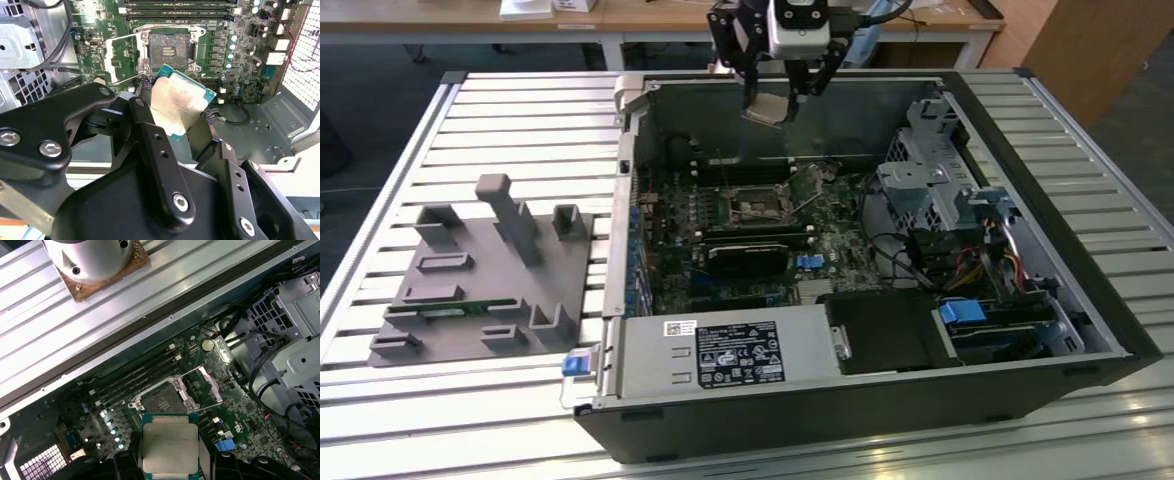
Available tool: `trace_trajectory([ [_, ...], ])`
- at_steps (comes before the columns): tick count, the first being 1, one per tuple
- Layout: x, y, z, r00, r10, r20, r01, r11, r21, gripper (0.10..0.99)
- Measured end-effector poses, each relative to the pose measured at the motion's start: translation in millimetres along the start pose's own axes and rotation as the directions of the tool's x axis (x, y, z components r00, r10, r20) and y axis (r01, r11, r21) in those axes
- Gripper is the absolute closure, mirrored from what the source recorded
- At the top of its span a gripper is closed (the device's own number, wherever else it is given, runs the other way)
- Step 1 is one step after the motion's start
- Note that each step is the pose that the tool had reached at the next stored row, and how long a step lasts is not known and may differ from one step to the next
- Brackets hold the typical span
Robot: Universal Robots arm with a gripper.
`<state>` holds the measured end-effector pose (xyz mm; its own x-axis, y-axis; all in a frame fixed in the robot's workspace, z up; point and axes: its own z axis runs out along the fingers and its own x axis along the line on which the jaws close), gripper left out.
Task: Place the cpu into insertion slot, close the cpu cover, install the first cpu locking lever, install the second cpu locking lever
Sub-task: 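Place the cpu into insertion slot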
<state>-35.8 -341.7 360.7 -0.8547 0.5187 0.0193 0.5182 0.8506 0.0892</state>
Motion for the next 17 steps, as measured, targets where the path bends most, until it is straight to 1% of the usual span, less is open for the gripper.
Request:
trace_trajectory([
  [17, 0.0, 0.0, 0.1, 0.9976, 0.069, 0.0061, -0.069, 0.9976, -0.002, 0.553],
])
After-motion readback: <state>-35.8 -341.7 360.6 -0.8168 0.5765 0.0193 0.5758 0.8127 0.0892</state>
